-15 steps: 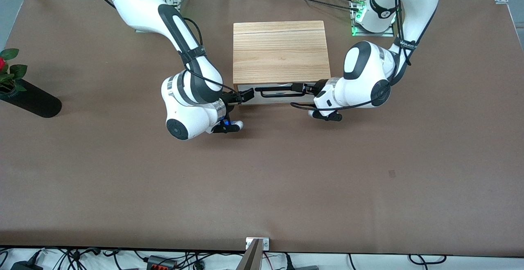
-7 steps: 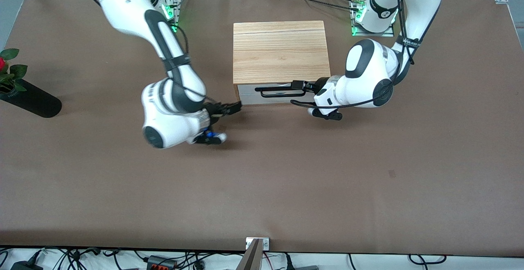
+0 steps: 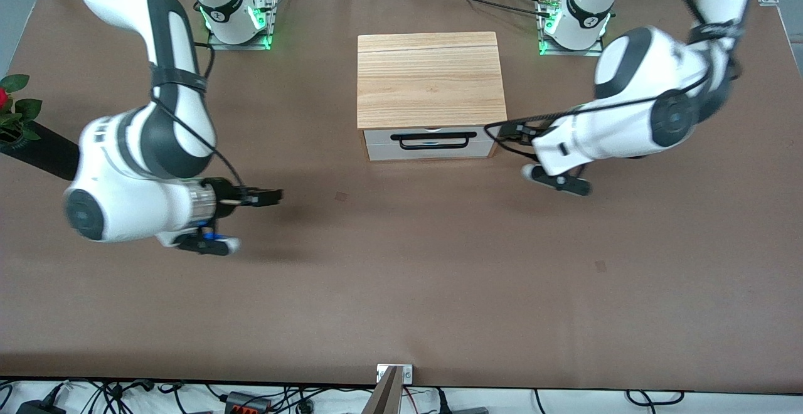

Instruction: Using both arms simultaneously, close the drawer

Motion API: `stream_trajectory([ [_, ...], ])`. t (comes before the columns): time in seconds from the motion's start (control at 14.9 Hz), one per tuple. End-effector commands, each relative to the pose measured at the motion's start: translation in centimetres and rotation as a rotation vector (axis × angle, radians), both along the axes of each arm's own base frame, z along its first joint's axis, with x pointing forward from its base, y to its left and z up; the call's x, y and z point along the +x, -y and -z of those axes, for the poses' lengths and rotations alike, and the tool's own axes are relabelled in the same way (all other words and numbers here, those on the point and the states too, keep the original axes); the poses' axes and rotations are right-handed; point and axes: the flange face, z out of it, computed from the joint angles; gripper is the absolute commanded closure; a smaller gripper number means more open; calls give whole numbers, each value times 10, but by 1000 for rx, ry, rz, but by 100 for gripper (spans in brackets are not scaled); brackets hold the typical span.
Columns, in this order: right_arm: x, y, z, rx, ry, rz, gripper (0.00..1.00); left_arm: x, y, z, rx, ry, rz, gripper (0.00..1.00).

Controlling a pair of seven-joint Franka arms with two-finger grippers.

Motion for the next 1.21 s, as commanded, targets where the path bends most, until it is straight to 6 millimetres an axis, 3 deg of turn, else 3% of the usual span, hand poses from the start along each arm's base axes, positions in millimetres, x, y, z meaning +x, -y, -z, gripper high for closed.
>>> stream_trajectory([
  [0.0, 4, 58, -48, -89, 55, 87, 0, 15, -23, -35, 168, 68, 45, 0],
  [0.2, -1, 123, -97, -200, 128, 178, 0, 29, -71, -68, 360, 152, 40, 0],
  [0.34, -19, 151, -148, -317, 188, 191, 0, 32, -104, -85, 361, 148, -21, 0],
  [0.47, -39, 182, -169, -373, 189, 210, 0, 25, -138, -109, 327, 159, -108, 0],
  [0.54, -48, 189, -166, -345, 187, 210, 0, 17, -153, -116, 267, 145, -163, 0],
  [0.81, -74, 189, -161, -353, 188, 65, 0, -25, -173, -122, 196, 254, -249, 0],
  [1.14, -113, 203, -157, -289, 169, -148, 0, -28, -195, -109, 252, 299, -201, 0],
])
